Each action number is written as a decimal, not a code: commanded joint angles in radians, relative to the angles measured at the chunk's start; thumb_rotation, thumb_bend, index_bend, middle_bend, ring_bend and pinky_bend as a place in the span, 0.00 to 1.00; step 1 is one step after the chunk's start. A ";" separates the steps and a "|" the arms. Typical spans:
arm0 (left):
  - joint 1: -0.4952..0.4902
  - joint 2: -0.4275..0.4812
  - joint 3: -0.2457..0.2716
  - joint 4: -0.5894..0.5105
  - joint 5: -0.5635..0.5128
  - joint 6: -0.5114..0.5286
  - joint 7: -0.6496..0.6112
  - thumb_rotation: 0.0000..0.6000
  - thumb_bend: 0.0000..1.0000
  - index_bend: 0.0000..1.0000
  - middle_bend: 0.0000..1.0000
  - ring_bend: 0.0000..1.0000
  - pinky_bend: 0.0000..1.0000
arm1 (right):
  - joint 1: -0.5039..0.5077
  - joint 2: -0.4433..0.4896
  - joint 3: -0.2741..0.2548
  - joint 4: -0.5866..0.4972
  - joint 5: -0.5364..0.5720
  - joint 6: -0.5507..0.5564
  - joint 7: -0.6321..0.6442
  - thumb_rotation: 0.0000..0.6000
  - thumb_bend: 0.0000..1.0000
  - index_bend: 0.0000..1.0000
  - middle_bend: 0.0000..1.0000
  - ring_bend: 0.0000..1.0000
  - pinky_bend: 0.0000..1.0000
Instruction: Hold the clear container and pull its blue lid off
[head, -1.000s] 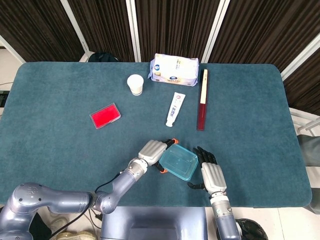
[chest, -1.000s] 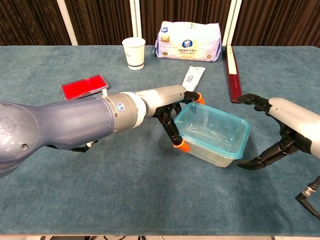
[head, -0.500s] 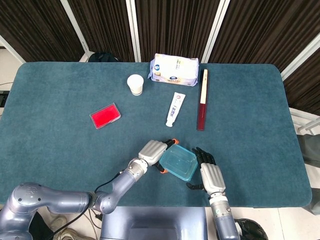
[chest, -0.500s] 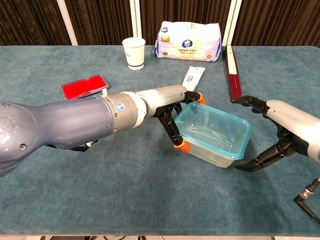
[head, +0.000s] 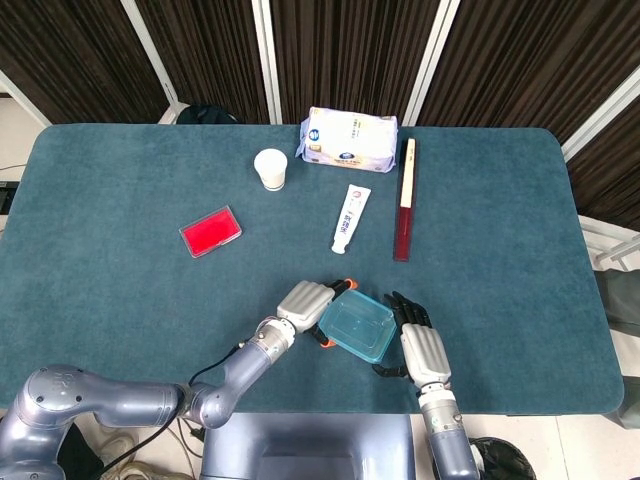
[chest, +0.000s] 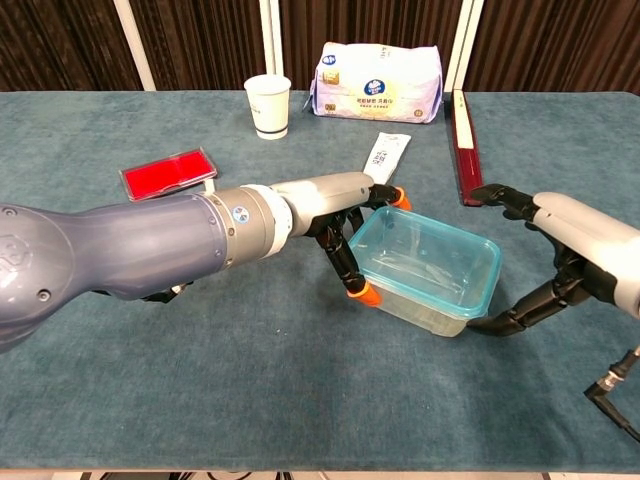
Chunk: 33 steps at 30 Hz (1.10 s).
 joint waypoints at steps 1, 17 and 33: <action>-0.001 -0.001 0.001 0.000 0.001 -0.001 0.000 1.00 0.15 0.37 0.38 0.32 0.44 | 0.000 -0.001 0.000 0.000 0.004 0.001 0.000 1.00 0.20 0.00 0.00 0.00 0.00; -0.011 0.006 0.014 0.002 -0.004 -0.009 0.026 1.00 0.18 0.44 0.47 0.39 0.51 | 0.007 -0.016 0.013 0.005 -0.006 0.013 0.016 1.00 0.20 0.00 0.00 0.00 0.00; -0.035 0.012 0.038 -0.005 -0.042 -0.033 0.071 1.00 0.18 0.51 0.56 0.48 0.59 | 0.009 -0.022 0.039 0.007 0.005 0.025 0.041 1.00 0.20 0.00 0.00 0.00 0.00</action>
